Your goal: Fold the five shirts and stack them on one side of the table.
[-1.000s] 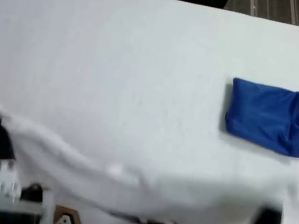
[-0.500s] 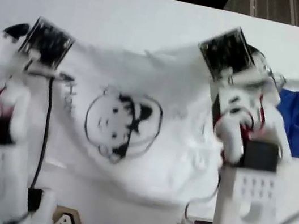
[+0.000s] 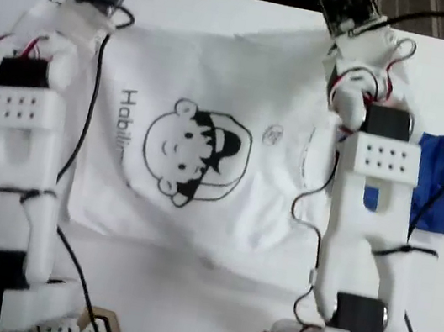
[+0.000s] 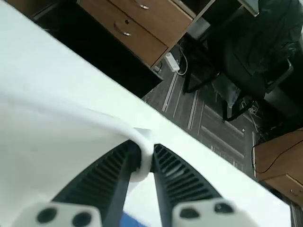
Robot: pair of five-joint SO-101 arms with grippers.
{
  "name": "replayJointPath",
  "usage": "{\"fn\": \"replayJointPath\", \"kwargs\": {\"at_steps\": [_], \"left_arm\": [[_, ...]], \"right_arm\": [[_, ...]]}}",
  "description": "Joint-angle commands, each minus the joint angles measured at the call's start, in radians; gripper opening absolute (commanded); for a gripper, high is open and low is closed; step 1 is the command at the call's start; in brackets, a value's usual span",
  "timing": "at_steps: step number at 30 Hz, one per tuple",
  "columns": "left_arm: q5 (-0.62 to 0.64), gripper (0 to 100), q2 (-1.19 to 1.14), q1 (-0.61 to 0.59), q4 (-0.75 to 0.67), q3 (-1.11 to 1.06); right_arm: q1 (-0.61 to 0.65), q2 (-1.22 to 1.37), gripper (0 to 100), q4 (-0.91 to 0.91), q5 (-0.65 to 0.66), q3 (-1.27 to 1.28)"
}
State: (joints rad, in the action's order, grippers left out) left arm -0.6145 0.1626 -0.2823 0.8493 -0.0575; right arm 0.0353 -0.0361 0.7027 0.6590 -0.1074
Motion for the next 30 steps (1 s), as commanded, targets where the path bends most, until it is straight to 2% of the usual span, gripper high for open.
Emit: {"fn": "replayJointPath", "kwargs": {"at_steps": [1, 8, 11, 23, 30], "left_arm": [[0.006, 2, -0.057, 0.002, 0.087, 0.183], [-0.012, 2, -0.209, 0.011, 0.281, 0.216], [-0.089, 2, -0.261, 0.012, 0.319, 0.217], [-0.075, 2, -0.388, -0.003, 0.342, 0.412], [-0.06, 2, -0.443, 0.029, 0.568, 0.438]], "right_arm": [[-0.018, 0.041, 2.2, 0.016, -0.011, -0.15], [-0.022, 0.136, 2.2, 0.176, -0.011, -0.17], [-0.024, 0.185, 2.2, 0.213, -0.008, -0.17], [-0.022, 0.32, 2.2, 0.096, -0.011, -0.18], [-0.024, 0.315, 2.2, 0.32, -0.008, -0.178]]}}
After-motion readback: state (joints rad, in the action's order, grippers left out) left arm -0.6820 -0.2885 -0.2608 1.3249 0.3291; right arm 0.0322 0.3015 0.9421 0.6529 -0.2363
